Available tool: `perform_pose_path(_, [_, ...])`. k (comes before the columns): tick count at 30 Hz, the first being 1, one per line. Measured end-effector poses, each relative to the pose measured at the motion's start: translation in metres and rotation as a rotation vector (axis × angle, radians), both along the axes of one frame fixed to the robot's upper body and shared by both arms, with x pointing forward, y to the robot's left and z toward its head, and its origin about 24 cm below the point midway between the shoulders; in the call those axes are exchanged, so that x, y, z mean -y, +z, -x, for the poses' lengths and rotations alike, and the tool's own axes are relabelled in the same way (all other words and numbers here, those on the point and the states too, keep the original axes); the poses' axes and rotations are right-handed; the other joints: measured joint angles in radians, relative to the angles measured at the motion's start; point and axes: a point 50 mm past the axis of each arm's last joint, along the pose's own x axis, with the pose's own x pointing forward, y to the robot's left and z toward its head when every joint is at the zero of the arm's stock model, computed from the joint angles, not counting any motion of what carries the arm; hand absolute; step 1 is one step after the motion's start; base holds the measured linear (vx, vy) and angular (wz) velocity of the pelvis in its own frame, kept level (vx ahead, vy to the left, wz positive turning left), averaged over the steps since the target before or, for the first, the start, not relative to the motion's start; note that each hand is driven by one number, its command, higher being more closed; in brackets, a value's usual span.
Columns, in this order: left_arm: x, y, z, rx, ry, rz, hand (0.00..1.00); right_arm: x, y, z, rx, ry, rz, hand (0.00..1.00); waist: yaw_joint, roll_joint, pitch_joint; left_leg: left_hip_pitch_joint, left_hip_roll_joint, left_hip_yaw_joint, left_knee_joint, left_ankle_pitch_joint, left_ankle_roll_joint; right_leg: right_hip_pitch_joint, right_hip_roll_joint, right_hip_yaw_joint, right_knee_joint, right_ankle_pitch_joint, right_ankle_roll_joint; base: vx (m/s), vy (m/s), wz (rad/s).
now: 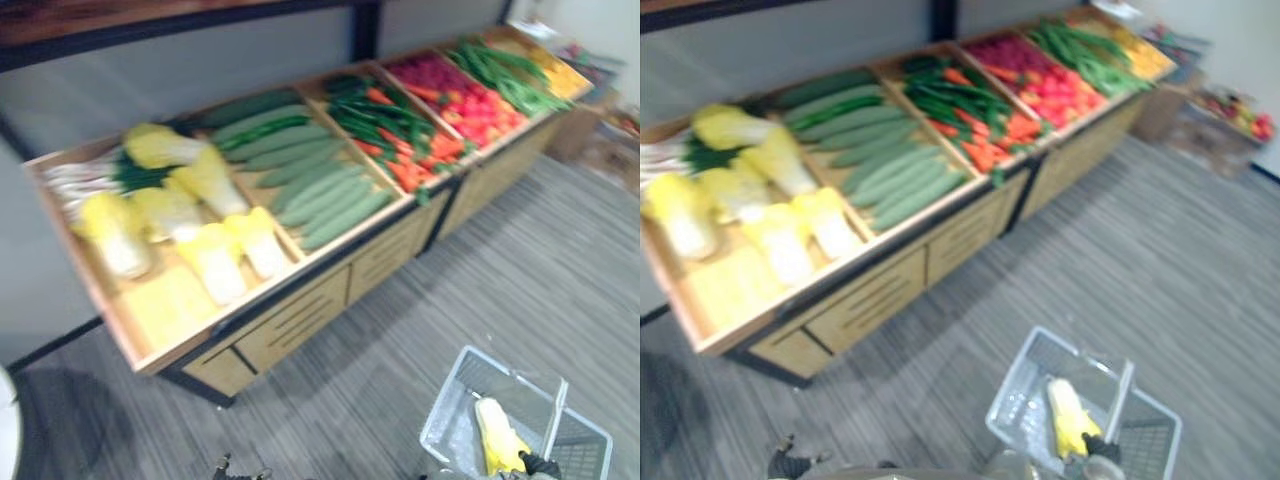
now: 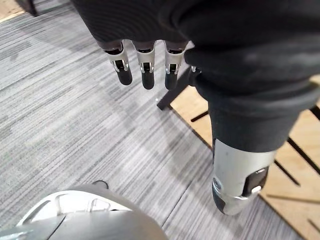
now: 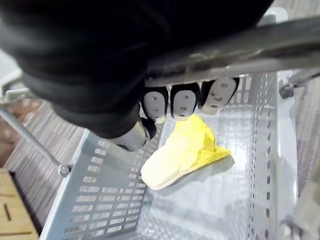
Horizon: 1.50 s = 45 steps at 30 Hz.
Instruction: Pick vegetable in the basket
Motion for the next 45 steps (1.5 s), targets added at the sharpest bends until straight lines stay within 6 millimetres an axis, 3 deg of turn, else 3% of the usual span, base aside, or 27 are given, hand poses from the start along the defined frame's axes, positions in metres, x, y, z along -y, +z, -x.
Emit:
perform_pose_path(1, [0.001, 0.000, -0.001, 0.001, 0.002, 0.001, 0.00, -0.003, 0.000, -0.003, -0.002, 0.014, -0.006, 1.00, 0.000, -0.010, -0.005, 0.000, 0.020, 0.055, 0.016, 0.008, -0.011, 0.000, 0.025, -0.013, -0.074, -0.032, 0.030, -0.04, -0.355, -1.42])
perform_pose_path(3, [0.003, 0.000, -0.004, 0.007, 0.001, 0.005, 0.00, -0.004, -0.001, -0.004, -0.009, 0.033, -0.004, 1.00, -0.002, -0.007, -0.006, 0.000, 0.039, 0.121, 0.032, 0.024, -0.022, 0.000, 0.072, -0.015, -0.191, -0.069, 0.022, -0.02, -0.383, -1.40])
perform_pose_path(4, [0.012, -0.001, -0.012, 0.024, -0.002, 0.028, 0.00, -0.003, -0.001, -0.002, -0.019, 0.035, -0.001, 1.00, -0.003, 0.009, -0.003, 0.000, 0.067, 0.150, 0.055, 0.032, -0.036, 0.013, 0.130, 0.023, -0.293, -0.069, 0.020, 0.01, -0.266, -1.20])
perform_pose_path(6, [0.015, -0.002, -0.014, 0.015, -0.023, 0.027, 0.00, -0.003, -0.002, 0.003, -0.035, 0.039, 0.000, 1.00, -0.010, 0.022, -0.003, 0.008, 0.109, 0.149, 0.085, 0.043, -0.038, 0.025, 0.182, 0.057, -0.353, -0.047, -0.009, -0.01, -0.268, -1.02])
perform_pose_path(8, [0.021, -0.003, -0.019, 0.024, -0.034, 0.036, 0.00, 0.000, -0.005, 0.019, -0.075, 0.025, 0.010, 1.00, -0.013, 0.035, -0.008, 0.048, 0.181, 0.138, 0.183, 0.061, -0.035, 0.057, 0.226, 0.104, -0.375, -0.044, -0.015, -0.03, -0.212, -0.86])
perform_pose_path(10, [0.021, -0.002, -0.020, 0.028, -0.033, 0.036, 0.00, 0.002, -0.006, 0.025, -0.094, 0.025, 0.015, 1.00, -0.010, 0.037, -0.006, 0.051, 0.242, 0.027, 0.307, 0.101, -0.016, 0.090, 0.251, 0.171, -0.395, -0.042, -0.028, -0.03, -0.130, -0.99])
perform_pose_path(11, [0.020, -0.001, -0.022, 0.038, -0.028, 0.028, 0.00, 0.003, -0.004, 0.020, -0.091, 0.056, 0.029, 1.00, -0.009, 0.030, -0.001, -0.026, 0.172, -0.250, 0.323, 0.046, -0.061, 0.100, 0.241, 0.255, -0.407, -0.040, -0.041, -0.02, -0.041, -1.11])
perform_pose_path(12, [0.020, -0.001, -0.023, 0.041, -0.030, 0.023, 0.00, 0.006, -0.003, 0.020, -0.091, 0.061, 0.037, 1.00, -0.007, 0.028, 0.001, -0.047, 0.117, -0.375, 0.298, 0.026, -0.080, 0.099, 0.233, 0.285, -0.410, -0.033, -0.044, -0.02, -0.015, -1.51])
perform_pose_path(13, [0.021, -0.002, -0.020, 0.034, -0.030, 0.014, 0.00, 0.010, -0.001, 0.018, -0.085, 0.066, 0.045, 1.00, -0.002, 0.026, 0.002, -0.069, 0.026, -0.555, 0.246, 0.000, -0.094, 0.097, 0.228, 0.346, -0.416, -0.024, -0.044, 0.00, 0.080, -1.41])
perform_pose_path(15, [0.021, -0.002, -0.017, 0.025, -0.039, 0.006, 0.00, 0.007, -0.002, 0.016, -0.079, 0.082, 0.038, 1.00, 0.003, 0.024, 0.004, -0.073, -0.071, -0.726, 0.143, -0.014, -0.102, 0.101, 0.230, 0.428, -0.419, -0.020, -0.042, 0.02, 0.129, -1.35])
perform_pose_path(17, [0.021, -0.001, -0.020, 0.030, -0.050, 0.003, 0.00, 0.008, -0.002, 0.020, -0.086, 0.078, 0.037, 1.00, 0.000, 0.028, 0.007, -0.092, -0.112, -0.831, 0.050, -0.004, -0.097, 0.102, 0.238, 0.468, -0.434, -0.019, -0.035, 0.00, 0.180, -0.78])
perform_pose_path(19, [0.023, -0.001, -0.023, 0.039, -0.053, 0.008, 0.00, 0.011, -0.001, 0.022, -0.078, 0.059, 0.044, 1.00, 0.000, 0.044, 0.023, -0.111, -0.124, -0.929, -0.058, 0.077, -0.100, 0.097, 0.255, 0.499, -0.446, -0.017, -0.017, 0.04, 0.217, -0.54])
perform_pose_path(20, [0.021, 0.000, -0.025, 0.044, -0.053, 0.004, 0.00, 0.007, -0.003, 0.024, -0.074, 0.043, 0.032, 1.00, 0.002, 0.042, 0.023, -0.103, -0.141, -0.919, -0.068, 0.079, -0.096, 0.093, 0.240, 0.512, -0.448, -0.014, -0.003, 0.10, 0.223, -0.22])
perform_pose_path(22, [0.018, 0.003, -0.033, 0.071, -0.050, -0.007, 0.00, -0.001, -0.005, 0.028, -0.067, 0.032, 0.019, 1.00, 0.003, 0.010, 0.032, -0.108, -0.165, -0.891, -0.086, 0.083, -0.085, 0.083, 0.210, 0.516, -0.448, -0.002, 0.015, 0.12, 0.228, -0.17])
perform_pose_path(24, [0.016, 0.005, -0.036, 0.090, -0.039, -0.015, 0.00, -0.005, -0.004, 0.024, -0.039, 0.023, 0.019, 1.00, 0.027, -0.006, 0.035, -0.098, -0.180, -0.835, -0.091, 0.076, -0.065, 0.064, 0.191, 0.548, -0.450, 0.003, 0.023, 0.11, 0.178, -0.50])
perform_pose_path(26, [0.017, 0.005, -0.035, 0.090, -0.040, -0.012, 0.00, -0.007, -0.002, 0.016, -0.012, 0.035, 0.019, 1.00, 0.049, -0.007, 0.034, -0.075, -0.182, -0.784, -0.092, 0.059, -0.057, 0.063, 0.184, 0.572, -0.454, 0.012, 0.037, 0.10, 0.124, -0.63])
perform_pose_path(30, [0.019, 0.005, -0.036, 0.093, -0.043, -0.008, 0.00, -0.014, -0.001, 0.008, 0.020, 0.047, 0.004, 1.00, 0.052, 0.001, 0.023, -0.068, -0.195, -0.758, -0.073, 0.003, -0.045, 0.043, 0.168, 0.591, -0.421, -0.016, 0.084, 0.12, 0.080, -0.38])
perform_pose_path(31, [0.021, 0.004, -0.036, 0.089, -0.051, -0.004, 0.00, -0.016, 0.000, 0.006, 0.034, 0.038, 0.000, 1.00, 0.055, 0.007, 0.023, -0.060, -0.190, -0.749, -0.055, -0.035, -0.044, -0.015, 0.170, 0.594, -0.282, -0.049, 0.092, 0.13, 0.052, -0.31])
perform_pose_path(33, [0.023, 0.004, -0.035, 0.083, -0.072, -0.002, 0.00, -0.014, 0.003, 0.000, 0.068, 0.027, 0.014, 1.00, 0.061, 0.012, 0.025, -0.032, -0.182, -0.728, -0.042, -0.052, -0.038, -0.135, 0.165, 0.582, -0.010, -0.051, 0.085, 0.13, 0.054, -0.28])
perform_pose_path(34, [0.021, 0.004, -0.035, 0.079, -0.089, -0.010, 0.00, -0.012, 0.006, -0.003, 0.090, 0.025, 0.027, 1.00, 0.055, -0.002, 0.033, -0.005, -0.187, -0.726, -0.014, -0.078, -0.032, -0.207, 0.142, 0.571, 0.189, -0.013, 0.070, 0.20, 0.059, 0.03])
perform_pose_path(35, [0.018, 0.004, -0.034, 0.073, -0.096, -0.019, 0.00, -0.012, 0.006, -0.002, 0.091, 0.018, 0.024, 1.00, 0.044, -0.007, 0.041, 0.033, -0.180, -0.731, 0.013, -0.108, -0.024, -0.263, 0.118, 0.556, 0.350, 0.078, 0.077, 0.23, 0.045, 0.12])
perform_pose_path(36, [0.018, 0.004, -0.034, 0.075, -0.095, -0.019, 0.00, -0.012, 0.006, -0.001, 0.092, 0.013, 0.024, 1.00, 0.042, -0.002, 0.044, 0.052, -0.172, -0.732, 0.019, -0.120, -0.024, -0.280, 0.114, 0.552, 0.407, 0.082, 0.081, 0.27, 0.021, 0.10])
perform_pose_path(37, [0.019, 0.004, -0.034, 0.074, -0.094, -0.018, 0.00, -0.012, 0.006, 0.001, 0.091, 0.010, 0.027, 1.00, 0.044, -0.004, 0.045, 0.081, -0.162, -0.731, 0.018, -0.133, -0.029, -0.303, 0.113, 0.532, 0.456, 0.063, 0.061, 0.35, -0.022, 0.04])
perform_pose_path(38, [0.018, 0.005, -0.035, 0.077, -0.092, -0.020, 0.00, -0.011, 0.007, -0.002, 0.106, 0.007, 0.037, 1.00, 0.045, -0.007, 0.046, 0.106, -0.149, -0.733, 0.007, -0.143, -0.039, -0.351, 0.100, 0.472, 0.454, 0.040, 0.023, 0.35, -0.039, 0.03])
perform_pose_path(39, [0.018, 0.005, -0.036, 0.082, -0.084, -0.018, 0.00, -0.010, 0.009, -0.005, 0.121, 0.008, 0.044, 1.00, 0.044, -0.005, 0.046, 0.111, -0.139, -0.734, 0.002, -0.147, -0.047, -0.380, 0.096, 0.434, 0.412, 0.037, 0.019, 0.30, -0.058, 0.07])
perform_pose_path(43, [0.023, 0.006, -0.044, 0.106, -0.057, 0.001, 0.00, -0.008, 0.012, -0.008, 0.139, 0.002, 0.052, 1.00, 0.041, 0.013, 0.057, 0.171, -0.101, -0.760, -0.026, -0.151, -0.062, -0.383, 0.104, 0.351, 0.030, 0.049, 0.024, 0.37, -0.171, 0.29])
perform_pose_path(45, [0.029, 0.009, -0.054, 0.149, -0.037, 0.016, 0.00, -0.007, 0.010, -0.005, 0.134, -0.033, 0.040, 1.00, 0.041, 0.015, 0.057, 0.222, -0.079, -0.786, -0.050, -0.174, -0.102, -0.363, 0.099, 0.384, -0.192, 0.063, 0.044, 0.48, -0.345, 0.55])
